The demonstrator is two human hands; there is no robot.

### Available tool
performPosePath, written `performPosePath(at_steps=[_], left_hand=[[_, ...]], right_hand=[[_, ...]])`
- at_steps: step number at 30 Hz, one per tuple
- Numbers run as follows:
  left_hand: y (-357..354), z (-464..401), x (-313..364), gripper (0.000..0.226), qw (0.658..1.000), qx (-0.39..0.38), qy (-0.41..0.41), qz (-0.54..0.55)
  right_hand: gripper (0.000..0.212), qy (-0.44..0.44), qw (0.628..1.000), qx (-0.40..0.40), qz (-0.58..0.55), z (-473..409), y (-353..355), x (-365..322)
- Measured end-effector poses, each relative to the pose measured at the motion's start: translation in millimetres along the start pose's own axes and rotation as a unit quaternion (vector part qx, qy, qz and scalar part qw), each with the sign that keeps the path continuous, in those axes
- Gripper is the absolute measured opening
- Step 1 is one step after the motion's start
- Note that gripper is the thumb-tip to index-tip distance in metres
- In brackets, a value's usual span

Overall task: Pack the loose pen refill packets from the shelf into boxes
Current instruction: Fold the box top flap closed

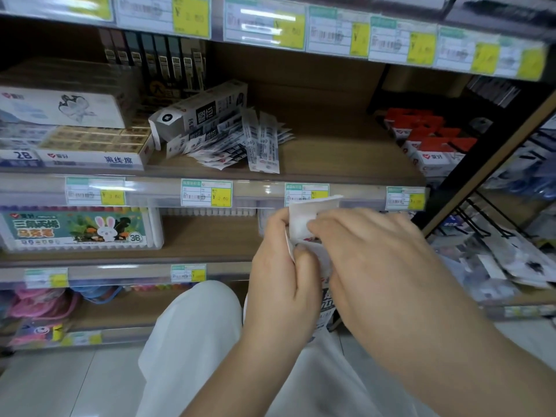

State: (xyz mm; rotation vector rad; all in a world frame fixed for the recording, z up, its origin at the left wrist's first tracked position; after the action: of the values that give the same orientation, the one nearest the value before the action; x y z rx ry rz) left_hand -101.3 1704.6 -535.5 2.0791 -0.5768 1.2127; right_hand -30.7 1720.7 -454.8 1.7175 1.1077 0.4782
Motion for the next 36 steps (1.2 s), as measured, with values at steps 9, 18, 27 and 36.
performPosePath(at_steps=[9, 18, 27, 36], left_hand=[[-1.2, 3.2, -2.8, 0.037, 1.0, -0.005, -0.002, 0.027], [-18.9, 28.4, -29.9, 0.045, 0.992, -0.109, -0.052, 0.036], [-35.1, 29.6, -39.3, 0.052, 0.99, -0.142, 0.0, -0.026], [-37.9, 32.7, -46.5, 0.038, 0.989, -0.145, 0.007, -0.026]], right_hand=[[0.018, -0.018, 0.989, -0.135, -0.054, -4.0, -17.7, 1.2], [0.014, 0.011, 0.954, -0.297, -0.027, -0.8, -27.2, 9.2], [0.009, 0.028, 0.93, -0.366, 0.009, 3.7, -44.1, 12.0], [0.017, -0.005, 0.952, -0.302, -0.051, -3.2, -29.8, 15.4]])
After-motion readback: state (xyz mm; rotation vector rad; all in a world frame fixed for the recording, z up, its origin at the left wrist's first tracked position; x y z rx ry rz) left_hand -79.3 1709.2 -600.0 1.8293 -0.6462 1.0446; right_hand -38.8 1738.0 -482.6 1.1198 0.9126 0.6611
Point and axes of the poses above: each hand's wrist, its own z-axis away from the middle knuckle, its own y-axis out of the back of the hand, x = y × z, the point moved 8 cm from there along -z, towards the middle knuckle, and after that the axes turned 15 degrees about -z, right-handed, at the moved point
